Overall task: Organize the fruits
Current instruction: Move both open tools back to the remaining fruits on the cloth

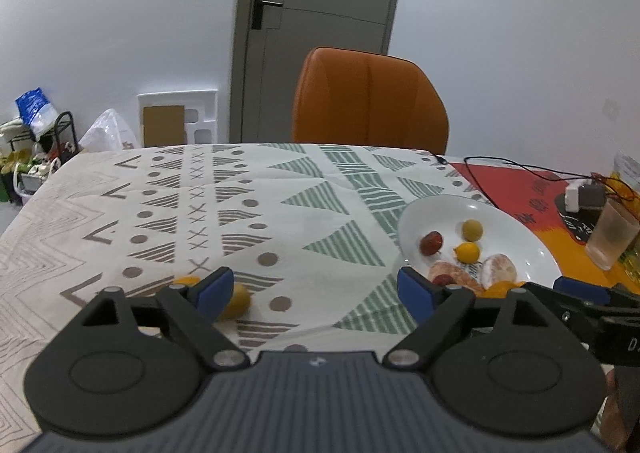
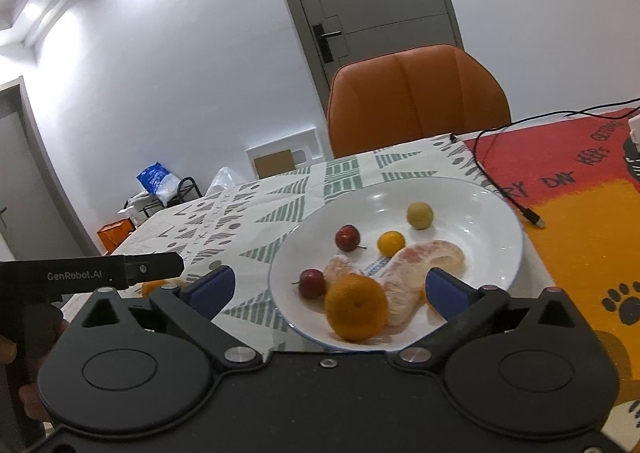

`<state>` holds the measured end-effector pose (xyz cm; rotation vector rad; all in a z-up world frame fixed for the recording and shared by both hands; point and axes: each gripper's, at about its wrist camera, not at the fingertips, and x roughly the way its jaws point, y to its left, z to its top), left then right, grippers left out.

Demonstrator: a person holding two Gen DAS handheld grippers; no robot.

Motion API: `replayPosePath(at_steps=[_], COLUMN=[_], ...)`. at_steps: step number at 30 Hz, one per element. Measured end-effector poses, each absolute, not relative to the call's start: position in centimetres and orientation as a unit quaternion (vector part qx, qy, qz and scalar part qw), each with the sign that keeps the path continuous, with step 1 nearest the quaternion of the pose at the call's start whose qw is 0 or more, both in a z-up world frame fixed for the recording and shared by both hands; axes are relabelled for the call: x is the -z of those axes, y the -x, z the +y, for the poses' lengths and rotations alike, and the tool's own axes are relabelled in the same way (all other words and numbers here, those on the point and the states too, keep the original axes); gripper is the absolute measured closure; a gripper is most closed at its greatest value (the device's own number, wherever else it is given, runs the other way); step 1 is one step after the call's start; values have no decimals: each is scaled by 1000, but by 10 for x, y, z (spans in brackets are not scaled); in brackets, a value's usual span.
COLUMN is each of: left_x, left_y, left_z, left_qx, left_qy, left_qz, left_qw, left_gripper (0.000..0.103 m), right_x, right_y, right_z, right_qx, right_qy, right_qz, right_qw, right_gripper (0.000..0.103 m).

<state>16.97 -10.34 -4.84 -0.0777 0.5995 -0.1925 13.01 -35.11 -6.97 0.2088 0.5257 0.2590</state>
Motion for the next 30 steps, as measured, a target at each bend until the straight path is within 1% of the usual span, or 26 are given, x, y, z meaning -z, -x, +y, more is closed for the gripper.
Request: replayPosePath(at_steps=[7,30], left_x=[48,51], left_y=[-168,-163], left_z=[-87,-24], left_qx=[81,25], left_qy=[39,51], left_qz=[292,291], left_qw=[952,955], left_gripper=[11,10], right_x=[69,69], right_y=[-133,-148], right_z=[-335,-279], right_qx=[-142,-193], right_qy=[-96,-69], right_qz=[261,274], right_qw=[950,940], right_gripper=[0,0])
